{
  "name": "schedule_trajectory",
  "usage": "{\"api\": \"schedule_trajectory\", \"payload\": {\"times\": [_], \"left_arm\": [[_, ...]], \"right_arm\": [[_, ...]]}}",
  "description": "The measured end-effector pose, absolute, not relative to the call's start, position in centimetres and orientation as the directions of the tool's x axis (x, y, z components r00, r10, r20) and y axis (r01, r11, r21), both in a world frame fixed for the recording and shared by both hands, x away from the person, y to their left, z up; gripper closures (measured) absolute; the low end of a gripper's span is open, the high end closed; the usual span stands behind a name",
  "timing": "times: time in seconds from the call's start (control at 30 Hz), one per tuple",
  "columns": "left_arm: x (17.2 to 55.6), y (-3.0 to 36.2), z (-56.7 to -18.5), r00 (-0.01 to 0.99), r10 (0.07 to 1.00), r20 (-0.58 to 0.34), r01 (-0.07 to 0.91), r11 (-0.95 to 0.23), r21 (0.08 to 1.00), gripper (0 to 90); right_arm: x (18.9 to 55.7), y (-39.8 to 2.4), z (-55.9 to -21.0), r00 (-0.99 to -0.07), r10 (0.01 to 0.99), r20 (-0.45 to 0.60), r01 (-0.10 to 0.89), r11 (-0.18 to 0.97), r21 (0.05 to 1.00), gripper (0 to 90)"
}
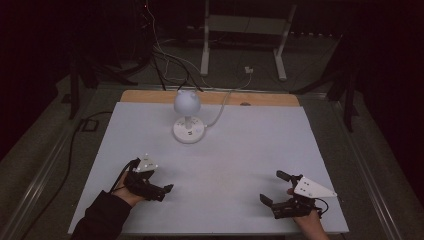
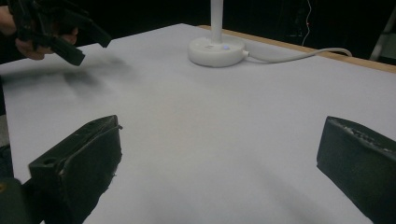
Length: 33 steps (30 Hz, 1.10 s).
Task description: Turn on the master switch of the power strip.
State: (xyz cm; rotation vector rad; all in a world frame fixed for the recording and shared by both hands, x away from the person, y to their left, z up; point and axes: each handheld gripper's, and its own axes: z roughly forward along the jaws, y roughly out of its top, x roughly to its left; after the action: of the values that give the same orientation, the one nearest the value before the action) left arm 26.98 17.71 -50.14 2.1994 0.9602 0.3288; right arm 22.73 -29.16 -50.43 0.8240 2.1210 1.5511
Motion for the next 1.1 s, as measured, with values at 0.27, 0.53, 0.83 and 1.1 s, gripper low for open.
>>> {"api": "schedule_trajectory", "payload": {"times": [0.27, 0.53, 0.83, 1.1], "left_arm": [[25.5, 19.4, -51.1, 0.682, 0.727, -0.075, 0.562, -0.457, 0.690, 0.4], [24.2, 20.2, -51.9, 0.694, 0.715, -0.081, 0.555, -0.460, 0.693, 0.4], [23.2, 21.4, -52.6, 0.694, 0.717, -0.068, 0.538, -0.453, 0.711, 0.4], [23.1, 22.0, -52.9, 0.686, 0.726, -0.044, 0.520, -0.447, 0.727, 0.4]], "right_arm": [[22.7, -29.1, -50.4, -0.754, 0.656, 0.027, 0.226, 0.221, 0.949, 0.0], [22.7, -29.2, -50.5, -0.753, 0.657, 0.033, 0.235, 0.223, 0.946, 0.0], [22.7, -29.2, -50.5, -0.755, 0.655, 0.031, 0.235, 0.225, 0.946, 0.0], [22.8, -29.2, -50.6, -0.754, 0.655, 0.033, 0.238, 0.227, 0.944, 0.0]]}}
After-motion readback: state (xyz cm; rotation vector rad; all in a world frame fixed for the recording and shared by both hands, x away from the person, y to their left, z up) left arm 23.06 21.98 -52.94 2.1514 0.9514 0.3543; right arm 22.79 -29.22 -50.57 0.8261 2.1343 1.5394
